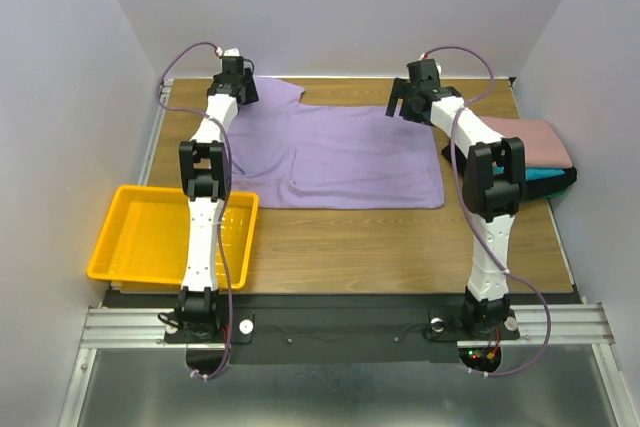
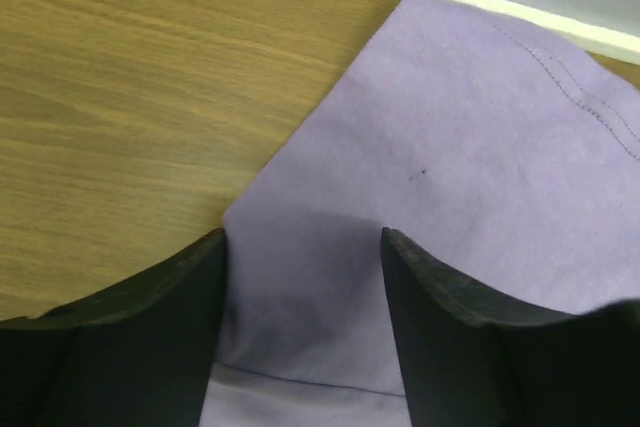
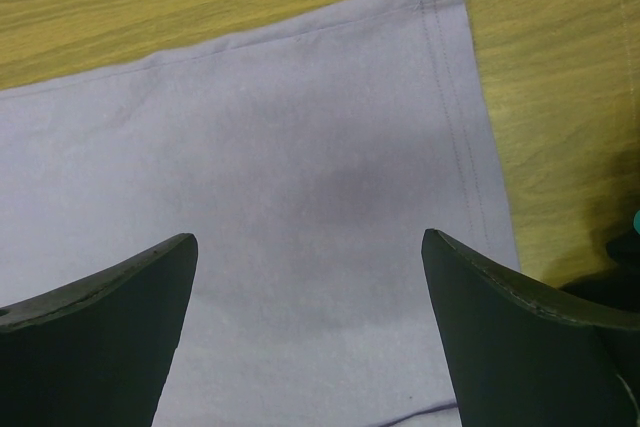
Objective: Fold and stack the t-shirts
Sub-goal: Fold the tshirt
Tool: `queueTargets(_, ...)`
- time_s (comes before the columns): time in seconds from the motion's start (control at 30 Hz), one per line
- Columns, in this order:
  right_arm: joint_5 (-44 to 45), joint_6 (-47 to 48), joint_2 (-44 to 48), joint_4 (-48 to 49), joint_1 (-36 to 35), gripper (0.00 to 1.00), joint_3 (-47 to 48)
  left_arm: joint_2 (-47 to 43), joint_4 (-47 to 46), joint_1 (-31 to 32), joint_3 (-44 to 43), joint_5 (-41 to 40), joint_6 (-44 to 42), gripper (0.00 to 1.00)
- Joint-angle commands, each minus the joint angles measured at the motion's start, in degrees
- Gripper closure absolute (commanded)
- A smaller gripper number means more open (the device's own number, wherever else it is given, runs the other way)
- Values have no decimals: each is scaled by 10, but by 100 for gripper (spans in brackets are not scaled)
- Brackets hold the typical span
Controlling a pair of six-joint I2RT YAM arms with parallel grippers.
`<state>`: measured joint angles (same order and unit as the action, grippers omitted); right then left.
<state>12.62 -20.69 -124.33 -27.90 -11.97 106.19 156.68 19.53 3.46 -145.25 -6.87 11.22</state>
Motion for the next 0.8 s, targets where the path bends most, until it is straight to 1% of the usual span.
queueTargets(0.0, 0, 8, -9, 9, 5, 0, 0, -52, 9, -2, 5, -2, -14, 41)
queueTargets(0.03, 2, 10, -11, 9, 5, 0, 2, -56, 5, -2, 7, -4, -10, 46)
queueTargets(0.07, 10, 11, -12, 9, 6, 0, 2, -56, 0, -2, 4, -7, -9, 58)
queueTargets(0.13, 15, 14, -16, 8, 9, 0, 9, -59, -6, -2, 3, -5, -9, 63)
queueTargets(0.17, 25, 14, -20, 9, 11, 0, 12, -63, -11, -2, 5, -9, -7, 74)
queueTargets(0.27, 35, 14, -33, 8, 19, 0, 37, -74, -19, -2, 15, -8, -10, 82)
queueTargets(0.3, 37, 12, -47, 8, 24, 0, 45, -84, -24, -2, 20, 1, -14, 87)
queueTargets(0.37, 37, 13, -66, 8, 28, 0, 67, -95, -34, -2, 37, 12, -18, 91)
queueTargets(0.4, 40, 15, -78, 8, 31, 0, 95, -105, -42, -2, 44, 15, -18, 97)
queueTargets(0.57, 58, 21, -152, 7, 39, 0, 182, -114, -55, -2, 54, 34, -19, 99)
queueTargets(0.6, 66, 24, -165, 6, 45, 0, 215, -114, -56, -2, 55, 43, -17, 100)
queueTargets(0.77, 54, 38, -216, 7, 58, 0, 290, -112, -60, -2, 59, 50, -14, 100)
